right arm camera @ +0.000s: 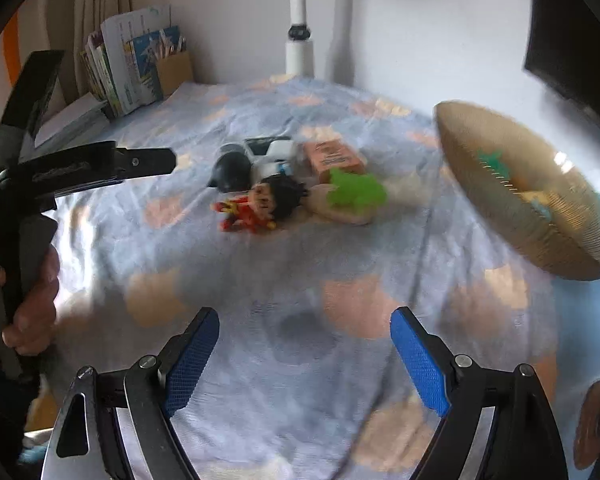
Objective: Organize rigid objects
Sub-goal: 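Grasp the black round figure with the left gripper while the right grasps the red-shirted boy figure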
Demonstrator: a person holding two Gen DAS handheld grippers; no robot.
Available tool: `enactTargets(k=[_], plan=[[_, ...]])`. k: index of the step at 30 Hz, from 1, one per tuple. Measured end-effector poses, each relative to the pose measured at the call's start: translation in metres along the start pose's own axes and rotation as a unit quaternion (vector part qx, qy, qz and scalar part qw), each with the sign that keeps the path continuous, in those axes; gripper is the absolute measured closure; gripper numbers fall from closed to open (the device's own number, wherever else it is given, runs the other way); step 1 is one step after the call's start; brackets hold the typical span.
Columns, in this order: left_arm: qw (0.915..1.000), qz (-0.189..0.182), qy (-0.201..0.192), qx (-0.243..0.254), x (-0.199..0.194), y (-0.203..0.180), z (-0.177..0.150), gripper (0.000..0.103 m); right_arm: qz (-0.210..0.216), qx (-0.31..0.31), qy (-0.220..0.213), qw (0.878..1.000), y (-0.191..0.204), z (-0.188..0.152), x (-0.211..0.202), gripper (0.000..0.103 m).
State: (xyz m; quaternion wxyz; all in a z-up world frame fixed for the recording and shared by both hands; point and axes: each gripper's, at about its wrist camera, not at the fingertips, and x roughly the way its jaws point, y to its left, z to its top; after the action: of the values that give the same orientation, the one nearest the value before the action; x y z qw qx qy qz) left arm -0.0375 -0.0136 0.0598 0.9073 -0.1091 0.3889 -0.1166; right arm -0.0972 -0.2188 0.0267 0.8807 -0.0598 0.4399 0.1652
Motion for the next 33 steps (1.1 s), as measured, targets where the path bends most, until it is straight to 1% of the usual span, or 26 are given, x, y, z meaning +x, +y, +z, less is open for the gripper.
enactTargets(k=[2, 4, 5, 7, 9, 12, 13, 14, 15, 16, 18, 20, 21, 23, 25, 26, 28, 29, 30, 32, 33], plan=[[0.9997, -0.023, 0.005, -0.008, -0.003, 0.005, 0.005, 0.007, 0.029, 0.009, 0.006, 1.000, 0.006, 0.016, 0.000, 0.017], [0.9988, -0.044, 0.019, -0.012, -0.002, 0.008, 0.009, 0.007, 0.036, 0.009, 0.011, 0.999, 0.014, 0.032, 0.006, 0.017], [0.9988, -0.043, 0.020, -0.012, -0.001, 0.009, 0.009, 0.007, 0.038, 0.007, 0.017, 0.999, 0.019, 0.042, 0.012, 0.017], [0.9991, -0.036, 0.019, -0.011, 0.000, 0.012, 0.010, 0.007, 0.031, 0.003, 0.024, 0.999, 0.029, 0.054, 0.026, 0.018], [0.9990, -0.031, 0.024, -0.020, 0.004, 0.019, 0.011, 0.007, 0.011, 0.010, 0.027, 1.000, 0.034, 0.064, 0.043, 0.021], [0.9987, -0.030, 0.033, -0.026, 0.009, 0.025, 0.012, 0.007, -0.010, 0.051, 0.029, 0.998, 0.031, 0.070, 0.062, 0.022], [0.9985, -0.032, 0.037, -0.026, 0.011, 0.025, 0.012, 0.007, -0.018, 0.061, 0.027, 0.998, 0.029, 0.070, 0.067, 0.025], [0.9984, -0.033, 0.040, -0.024, 0.013, 0.022, 0.012, 0.007, -0.024, 0.070, 0.029, 0.997, 0.027, 0.070, 0.072, 0.035], [0.9983, -0.033, 0.046, -0.016, 0.016, 0.017, 0.011, 0.008, -0.020, 0.076, 0.032, 0.996, 0.024, 0.070, 0.075, 0.037], [0.9982, -0.031, 0.051, -0.008, 0.018, 0.013, 0.011, 0.009, -0.020, 0.079, 0.026, 0.996, 0.022, 0.069, 0.073, 0.041], [0.9972, -0.025, 0.069, 0.016, 0.026, -0.002, 0.010, 0.014, -0.024, 0.079, 0.022, 0.996, 0.016, 0.065, 0.068, 0.041], [0.9958, -0.037, 0.078, 0.031, 0.032, -0.015, 0.009, 0.019, -0.013, 0.084, 0.025, 0.996, 0.006, 0.057, 0.062, 0.041], [0.9951, -0.040, 0.082, 0.038, 0.037, -0.023, 0.010, 0.022, -0.001, 0.090, 0.020, 0.996, -0.002, 0.052, 0.056, 0.041], [0.9940, -0.040, 0.090, 0.046, 0.047, -0.033, 0.013, 0.025, 0.000, 0.087, 0.019, 0.996, -0.013, 0.047, 0.049, 0.041], [0.9928, -0.050, 0.101, 0.042, 0.056, -0.038, 0.016, 0.027, -0.004, 0.076, 0.022, 0.997, -0.020, 0.044, 0.046, 0.041], [0.9920, -0.059, 0.105, 0.037, 0.061, -0.038, 0.017, 0.029, 0.003, 0.070, 0.025, 0.997, -0.024, 0.041, 0.044, 0.041], [0.9915, -0.060, 0.113, 0.023, 0.072, -0.038, 0.019, 0.037, 0.020, 0.064, 0.027, 0.997, -0.029, 0.036, 0.041, 0.041], [0.9912, -0.061, 0.116, 0.018, 0.077, -0.038, 0.020, 0.048, 0.024, 0.059, 0.027, 0.998, -0.030, 0.034, 0.040, 0.041], [0.9911, -0.059, 0.118, 0.016, 0.081, -0.039, 0.021, 0.055, 0.025, 0.054, 0.027, 0.998, -0.031, 0.032, 0.040, 0.041], [0.9925, -0.056, 0.107, 0.021, 0.081, -0.041, 0.021, 0.060, 0.027, 0.045, 0.023, 0.998, -0.030, 0.030, 0.040, 0.041], [0.9928, -0.059, 0.102, 0.020, 0.079, -0.041, 0.021, 0.066, 0.026, 0.037, 0.021, 0.999, -0.029, 0.030, 0.040, 0.041]])
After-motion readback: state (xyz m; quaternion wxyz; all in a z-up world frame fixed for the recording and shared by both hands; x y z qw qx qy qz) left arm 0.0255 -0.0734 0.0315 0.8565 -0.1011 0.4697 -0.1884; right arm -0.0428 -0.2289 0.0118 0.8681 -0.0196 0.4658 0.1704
